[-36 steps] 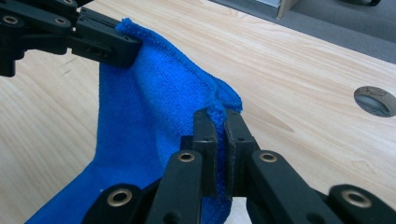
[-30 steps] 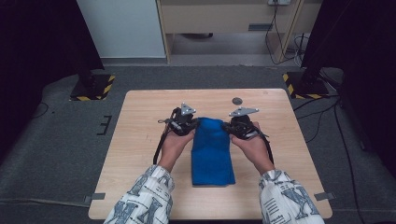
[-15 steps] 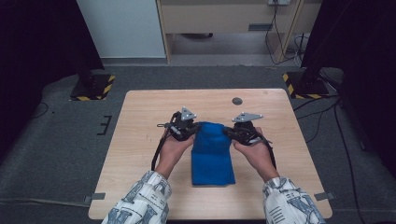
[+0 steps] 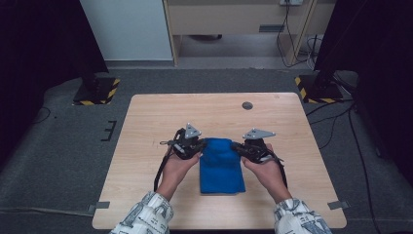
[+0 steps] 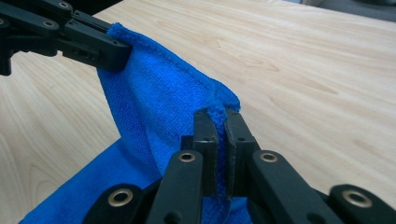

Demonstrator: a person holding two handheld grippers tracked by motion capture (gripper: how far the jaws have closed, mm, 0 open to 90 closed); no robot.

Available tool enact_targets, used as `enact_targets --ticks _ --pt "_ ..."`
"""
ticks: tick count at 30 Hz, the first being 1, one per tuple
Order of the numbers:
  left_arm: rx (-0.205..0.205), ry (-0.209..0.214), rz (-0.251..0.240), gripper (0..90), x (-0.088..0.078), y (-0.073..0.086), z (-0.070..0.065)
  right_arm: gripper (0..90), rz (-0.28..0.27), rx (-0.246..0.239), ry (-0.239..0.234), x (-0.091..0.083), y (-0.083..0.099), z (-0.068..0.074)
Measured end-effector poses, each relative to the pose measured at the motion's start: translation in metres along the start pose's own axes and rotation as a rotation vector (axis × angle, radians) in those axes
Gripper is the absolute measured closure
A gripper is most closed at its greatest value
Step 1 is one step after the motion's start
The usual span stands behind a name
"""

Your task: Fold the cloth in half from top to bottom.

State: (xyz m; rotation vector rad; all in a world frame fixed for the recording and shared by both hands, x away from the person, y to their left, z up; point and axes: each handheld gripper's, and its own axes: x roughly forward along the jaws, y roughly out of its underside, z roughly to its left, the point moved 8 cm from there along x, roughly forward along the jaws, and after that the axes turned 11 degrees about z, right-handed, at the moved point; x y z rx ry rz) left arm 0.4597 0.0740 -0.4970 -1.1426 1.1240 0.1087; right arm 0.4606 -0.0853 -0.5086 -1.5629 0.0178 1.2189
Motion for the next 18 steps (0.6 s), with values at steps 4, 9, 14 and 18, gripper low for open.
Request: enact_targets --ticks 4,9,14,18 --pt "-0.011 0.012 -0.009 81.8 -0.001 0.006 -0.001 85.8 -0.003 -0.01 -0.008 0.001 0.005 0.006" --pt "-0.011 0.038 -0.011 80.6 -0.001 0.015 -0.007 85.8 0.008 -0.02 -0.021 -0.003 0.013 0.009" --pt "-0.017 0.047 -0.008 79.3 0.0 0.021 -0.009 85.8 0.019 -0.03 -0.023 -0.002 0.02 0.013" --pt "-0.023 0.05 -0.01 75.3 -0.001 0.025 -0.01 85.8 0.027 -0.036 -0.021 -0.002 0.024 0.015"
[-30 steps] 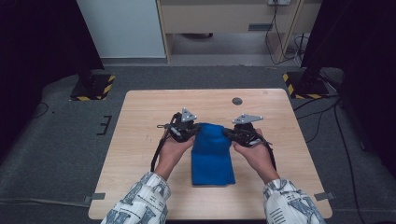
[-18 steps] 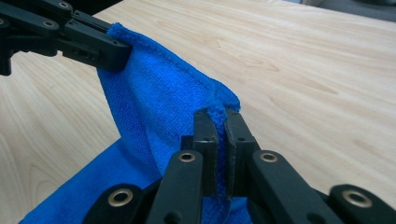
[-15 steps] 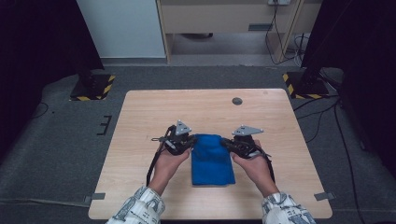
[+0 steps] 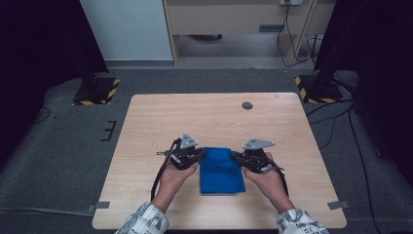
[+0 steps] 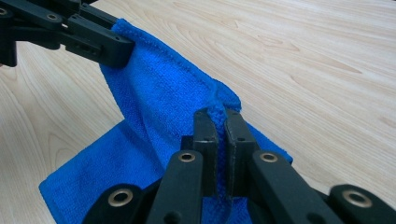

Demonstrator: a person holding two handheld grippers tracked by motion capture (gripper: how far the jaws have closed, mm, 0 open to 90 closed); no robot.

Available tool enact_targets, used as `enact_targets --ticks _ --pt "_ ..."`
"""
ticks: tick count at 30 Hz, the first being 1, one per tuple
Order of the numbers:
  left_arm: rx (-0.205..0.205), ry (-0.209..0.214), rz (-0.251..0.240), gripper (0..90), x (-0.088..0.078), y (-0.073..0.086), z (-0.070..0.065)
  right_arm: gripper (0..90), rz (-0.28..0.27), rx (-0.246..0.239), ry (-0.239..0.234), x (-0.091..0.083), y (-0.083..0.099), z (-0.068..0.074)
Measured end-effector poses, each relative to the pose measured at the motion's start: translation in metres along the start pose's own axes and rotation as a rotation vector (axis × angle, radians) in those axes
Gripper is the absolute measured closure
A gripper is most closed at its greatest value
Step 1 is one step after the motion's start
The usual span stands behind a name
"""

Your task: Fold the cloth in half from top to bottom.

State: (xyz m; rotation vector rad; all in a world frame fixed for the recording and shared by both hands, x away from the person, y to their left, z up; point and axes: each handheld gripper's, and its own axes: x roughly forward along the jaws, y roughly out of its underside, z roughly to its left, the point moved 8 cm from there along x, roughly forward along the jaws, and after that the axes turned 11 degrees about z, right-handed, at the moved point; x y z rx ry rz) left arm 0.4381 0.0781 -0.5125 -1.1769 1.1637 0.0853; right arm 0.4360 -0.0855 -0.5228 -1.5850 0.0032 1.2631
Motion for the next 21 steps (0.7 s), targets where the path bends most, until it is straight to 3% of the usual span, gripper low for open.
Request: enact_targets --ticks 4,8,12,16,21 --pt "-0.027 0.002 -0.014 57.5 -0.002 0.003 0.0 85.8 0.005 0.002 0.003 0.001 0.004 0.0" --pt "-0.036 0.036 -0.028 41.0 -0.006 0.003 -0.002 85.8 0.01 0.011 -0.004 0.001 0.009 -0.001" --pt "-0.05 0.067 -0.063 39.3 -0.013 -0.001 -0.005 85.7 0.02 0.008 -0.005 0.001 0.015 -0.001" --pt "-0.054 0.054 -0.077 38.9 -0.018 -0.004 -0.005 85.6 0.023 0.007 -0.011 0.001 0.02 0.0" --pt "-0.095 0.033 -0.081 39.1 -0.013 -0.004 0.004 85.4 0.022 0.005 -0.02 -0.001 0.023 0.004"
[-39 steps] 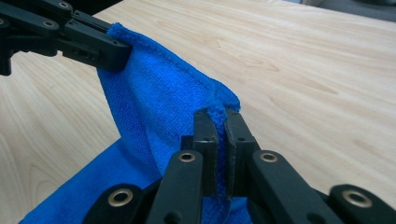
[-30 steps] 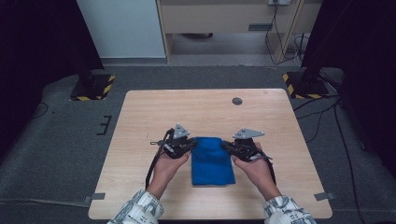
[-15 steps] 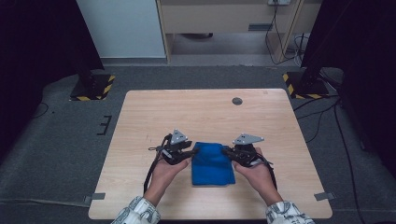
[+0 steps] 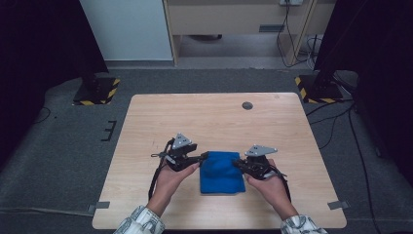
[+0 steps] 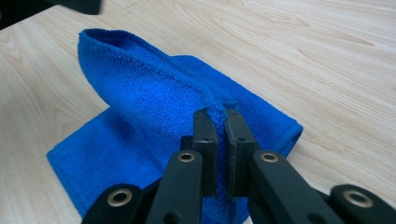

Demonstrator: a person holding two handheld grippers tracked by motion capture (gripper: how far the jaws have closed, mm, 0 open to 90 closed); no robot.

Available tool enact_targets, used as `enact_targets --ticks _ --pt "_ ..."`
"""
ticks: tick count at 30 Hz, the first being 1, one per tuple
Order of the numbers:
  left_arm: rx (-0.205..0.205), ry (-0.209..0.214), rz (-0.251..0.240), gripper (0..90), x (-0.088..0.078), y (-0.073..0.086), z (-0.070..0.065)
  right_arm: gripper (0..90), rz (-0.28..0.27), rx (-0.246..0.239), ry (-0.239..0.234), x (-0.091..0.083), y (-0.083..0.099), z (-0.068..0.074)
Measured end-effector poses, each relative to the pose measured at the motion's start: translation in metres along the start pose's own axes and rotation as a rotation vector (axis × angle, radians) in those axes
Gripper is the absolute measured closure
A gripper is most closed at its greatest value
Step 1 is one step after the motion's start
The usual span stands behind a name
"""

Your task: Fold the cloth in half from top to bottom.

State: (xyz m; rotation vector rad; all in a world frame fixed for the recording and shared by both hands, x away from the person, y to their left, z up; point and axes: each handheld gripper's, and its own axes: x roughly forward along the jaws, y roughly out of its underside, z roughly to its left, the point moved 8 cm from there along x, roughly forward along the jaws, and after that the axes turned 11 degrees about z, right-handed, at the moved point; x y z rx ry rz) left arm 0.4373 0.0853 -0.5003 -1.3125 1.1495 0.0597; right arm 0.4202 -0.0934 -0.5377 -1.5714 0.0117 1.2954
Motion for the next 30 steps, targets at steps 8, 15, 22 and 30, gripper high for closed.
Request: enact_targets --ticks 8,15,22,30 --pt "-0.019 -0.028 0.017 39.1 0.008 0.003 0.009 84.2 0.006 -0.029 -0.02 -0.001 0.002 0.012" --pt "-0.02 -0.039 0.034 38.8 0.017 0.008 0.01 82.0 0.008 -0.048 -0.025 -0.003 0.009 0.019" --pt "-0.003 -0.049 0.064 38.7 0.027 0.014 0.008 79.0 0.021 -0.05 -0.03 -0.005 0.02 0.022" --pt "0.015 -0.04 0.091 38.7 0.036 0.026 0.0 68.7 0.028 -0.027 -0.026 -0.008 0.029 0.018"
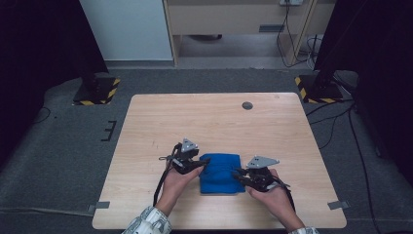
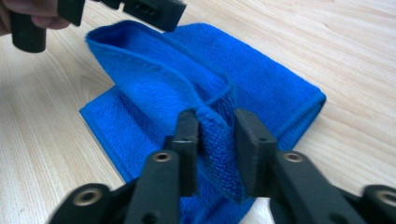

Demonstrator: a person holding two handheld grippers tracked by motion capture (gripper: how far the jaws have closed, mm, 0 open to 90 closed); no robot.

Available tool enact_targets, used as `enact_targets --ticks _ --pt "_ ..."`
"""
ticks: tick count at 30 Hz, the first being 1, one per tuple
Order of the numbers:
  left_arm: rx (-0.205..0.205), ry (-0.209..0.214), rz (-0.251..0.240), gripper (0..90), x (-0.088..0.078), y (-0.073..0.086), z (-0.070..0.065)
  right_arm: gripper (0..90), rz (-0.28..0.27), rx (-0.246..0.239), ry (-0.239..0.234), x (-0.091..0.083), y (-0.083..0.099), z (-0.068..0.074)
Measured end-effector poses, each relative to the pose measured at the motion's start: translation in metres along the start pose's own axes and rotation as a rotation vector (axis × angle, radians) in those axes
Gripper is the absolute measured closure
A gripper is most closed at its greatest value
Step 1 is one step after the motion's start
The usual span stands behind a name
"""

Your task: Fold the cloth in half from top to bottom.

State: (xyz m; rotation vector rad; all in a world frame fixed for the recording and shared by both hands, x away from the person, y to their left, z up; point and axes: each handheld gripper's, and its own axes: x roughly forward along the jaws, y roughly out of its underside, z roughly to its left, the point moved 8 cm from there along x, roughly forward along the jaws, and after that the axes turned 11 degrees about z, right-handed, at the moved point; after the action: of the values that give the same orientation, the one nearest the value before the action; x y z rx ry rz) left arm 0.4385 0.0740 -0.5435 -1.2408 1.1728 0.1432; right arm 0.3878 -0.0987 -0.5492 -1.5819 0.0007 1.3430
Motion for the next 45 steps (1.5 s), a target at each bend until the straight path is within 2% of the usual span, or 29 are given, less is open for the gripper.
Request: enact_targets --ticks 10,17,23,26,33,36,41,45 --pt "0.018 0.015 0.001 39.6 0.001 0.016 -0.012 50.8 -0.003 0.032 -0.013 -0.014 0.006 0.005" --pt "0.019 0.014 0.001 39.8 0.0 0.024 -0.012 48.0 -0.027 0.05 -0.002 -0.024 0.003 0.002" --pt "0.011 0.016 -0.009 40.1 -0.005 0.03 -0.011 44.9 -0.032 0.101 0.024 -0.019 0.001 -0.012" --pt "0.012 0.017 -0.011 40.1 -0.006 0.036 -0.013 41.0 -0.019 0.112 0.033 -0.012 -0.001 -0.013" --pt "0.019 0.028 -0.006 39.4 -0.011 0.05 -0.017 33.6 0.025 0.082 0.045 0.007 0.001 -0.003" --pt "0.04 0.009 0.003 38.5 -0.013 0.056 -0.017 31.7 0.049 0.067 0.052 0.011 0.006 0.001" --pt "0.05 0.0 0.014 36.1 -0.018 0.063 -0.018 28.5 0.089 0.03 0.072 0.012 0.017 0.002" --pt "0.054 -0.017 0.033 31.5 -0.014 0.066 -0.017 26.4 0.113 0.013 0.088 0.015 0.025 0.003"
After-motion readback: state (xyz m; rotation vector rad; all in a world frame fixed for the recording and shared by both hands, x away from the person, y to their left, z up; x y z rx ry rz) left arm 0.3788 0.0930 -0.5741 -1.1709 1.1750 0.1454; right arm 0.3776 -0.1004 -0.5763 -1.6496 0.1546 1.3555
